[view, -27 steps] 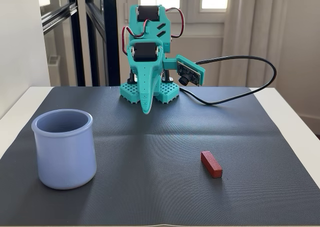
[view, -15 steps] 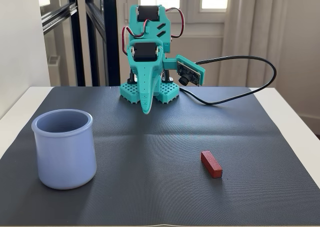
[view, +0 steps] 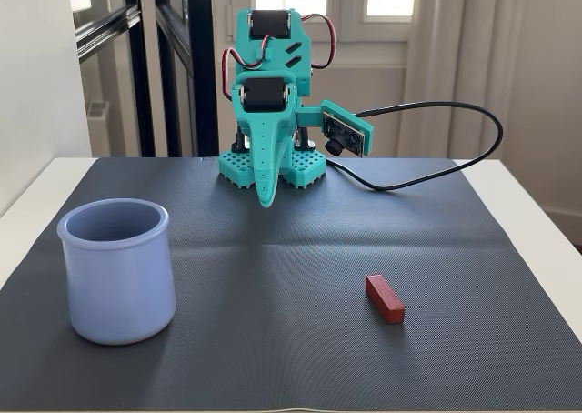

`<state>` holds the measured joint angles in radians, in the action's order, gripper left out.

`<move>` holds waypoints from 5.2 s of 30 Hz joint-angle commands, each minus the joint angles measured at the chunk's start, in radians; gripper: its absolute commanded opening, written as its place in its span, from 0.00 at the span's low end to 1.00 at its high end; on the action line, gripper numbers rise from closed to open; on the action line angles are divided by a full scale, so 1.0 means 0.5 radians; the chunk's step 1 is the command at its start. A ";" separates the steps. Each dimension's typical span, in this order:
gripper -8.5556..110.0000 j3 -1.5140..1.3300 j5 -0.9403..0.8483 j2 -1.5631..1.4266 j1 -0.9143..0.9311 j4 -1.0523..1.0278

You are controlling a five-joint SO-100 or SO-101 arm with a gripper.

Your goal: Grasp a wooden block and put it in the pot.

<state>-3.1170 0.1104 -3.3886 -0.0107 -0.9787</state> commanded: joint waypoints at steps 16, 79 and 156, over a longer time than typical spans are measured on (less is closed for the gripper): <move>0.07 0.209 0.009 0.221 -0.095 0.000; 0.22 1.835 3.476 3.399 -0.755 0.973; 0.09 2.034 2.445 2.592 0.617 0.555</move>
<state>-2.1414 1.3499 -2.0555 0.2562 -0.6995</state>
